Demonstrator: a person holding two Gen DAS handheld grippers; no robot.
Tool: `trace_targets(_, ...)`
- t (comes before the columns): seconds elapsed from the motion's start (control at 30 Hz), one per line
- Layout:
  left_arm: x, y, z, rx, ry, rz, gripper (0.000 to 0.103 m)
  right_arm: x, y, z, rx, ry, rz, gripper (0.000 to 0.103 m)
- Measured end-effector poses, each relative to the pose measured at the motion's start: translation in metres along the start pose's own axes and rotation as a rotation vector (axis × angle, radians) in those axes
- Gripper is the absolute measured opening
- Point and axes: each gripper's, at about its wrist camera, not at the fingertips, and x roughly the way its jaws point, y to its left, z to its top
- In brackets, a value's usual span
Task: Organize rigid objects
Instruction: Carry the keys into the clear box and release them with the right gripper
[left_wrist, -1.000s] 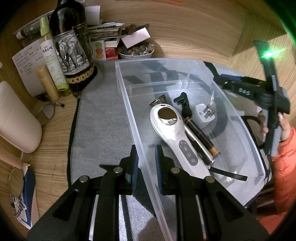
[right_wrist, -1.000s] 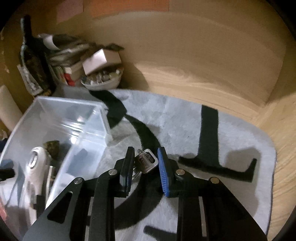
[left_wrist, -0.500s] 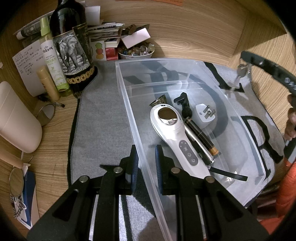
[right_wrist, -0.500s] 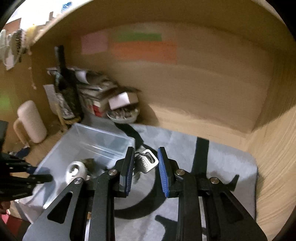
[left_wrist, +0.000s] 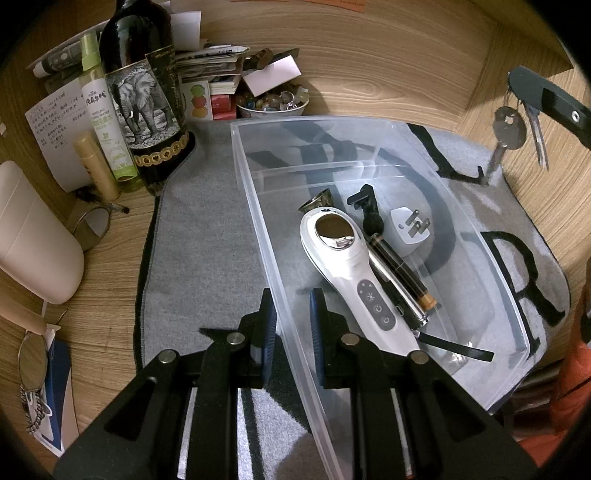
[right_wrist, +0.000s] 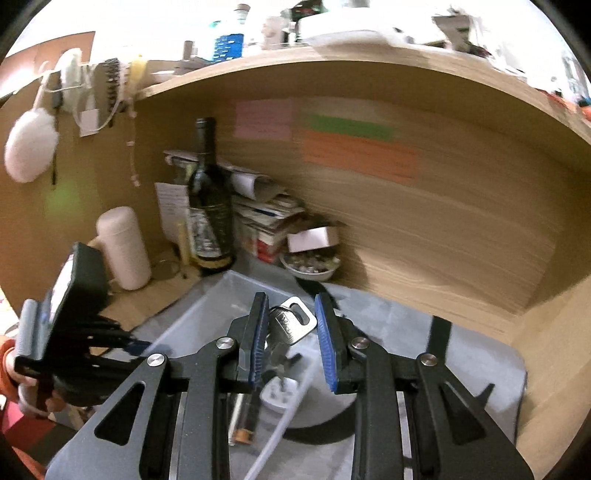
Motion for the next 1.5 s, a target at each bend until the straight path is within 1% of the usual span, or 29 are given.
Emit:
trace_targets(0.23, 0.000, 0.000, 0.000, 0.000, 0.000, 0.000, 0.016, 0.012, 0.021, -0.009, -0.037, 0.042, 0.056, 0.024)
trace_targets(0.37, 0.000, 0.000, 0.000, 0.000, 0.000, -0.001, 0.016, 0.028, 0.029, -0.018, -0.053, 0.096, 0.076, 0.024)
trace_targets(0.47, 0.000, 0.000, 0.000, 0.000, 0.001, -0.001, 0.016, 0.044, 0.035, -0.028, -0.064, 0.152, 0.092, 0.024)
trace_targets(0.7, 0.000, 0.000, -0.001, 0.000, 0.000, 0.000, 0.016, 0.070, 0.039, -0.043, -0.086, 0.252, 0.090, 0.022)
trace_targets(1.0, -0.001, 0.001, -0.001, 0.000, 0.000, 0.002, 0.016, 0.083, 0.035, -0.048, -0.071, 0.331, 0.101, 0.022)
trace_targets(1.03, -0.001, 0.000, -0.001, -0.001, 0.000, 0.002, 0.016, 0.083, 0.034, -0.049, -0.071, 0.336, 0.101, 0.023)
trace_targets(1.1, -0.001, 0.000, 0.000, -0.003, 0.001, 0.002, 0.016, 0.083, 0.034, -0.050, -0.064, 0.344, 0.104, 0.030)
trace_targets(1.17, -0.001, 0.001, 0.000, -0.003, 0.002, 0.003, 0.016, 0.081, 0.033, -0.049, -0.057, 0.335, 0.103, 0.038)
trace_targets(1.23, -0.001, 0.001, 0.000, -0.001, 0.003, 0.004, 0.016, 0.076, 0.033, -0.049, -0.056, 0.320, 0.096, 0.043)
trace_targets(1.33, -0.001, 0.002, 0.001, -0.006, 0.006, 0.001, 0.016, 0.069, 0.030, -0.047, -0.047, 0.305, 0.096, 0.046)
trace_targets(1.4, -0.001, 0.003, 0.001, -0.011, 0.007, 0.006, 0.016, 0.064, 0.028, -0.047, -0.037, 0.297, 0.097, 0.054)
trace_targets(1.43, -0.002, 0.003, 0.002, -0.011, 0.006, 0.008, 0.016, 0.061, 0.026, -0.047, -0.030, 0.288, 0.093, 0.061)
trace_targets(1.47, -0.003, 0.003, 0.002, -0.013, 0.004, 0.010, 0.018, 0.058, 0.025, -0.047, -0.023, 0.276, 0.088, 0.064)
trace_targets(1.5, -0.005, 0.004, 0.002, -0.014, -0.001, 0.011, 0.026, 0.054, 0.023, -0.047, -0.017, 0.265, 0.082, 0.065)
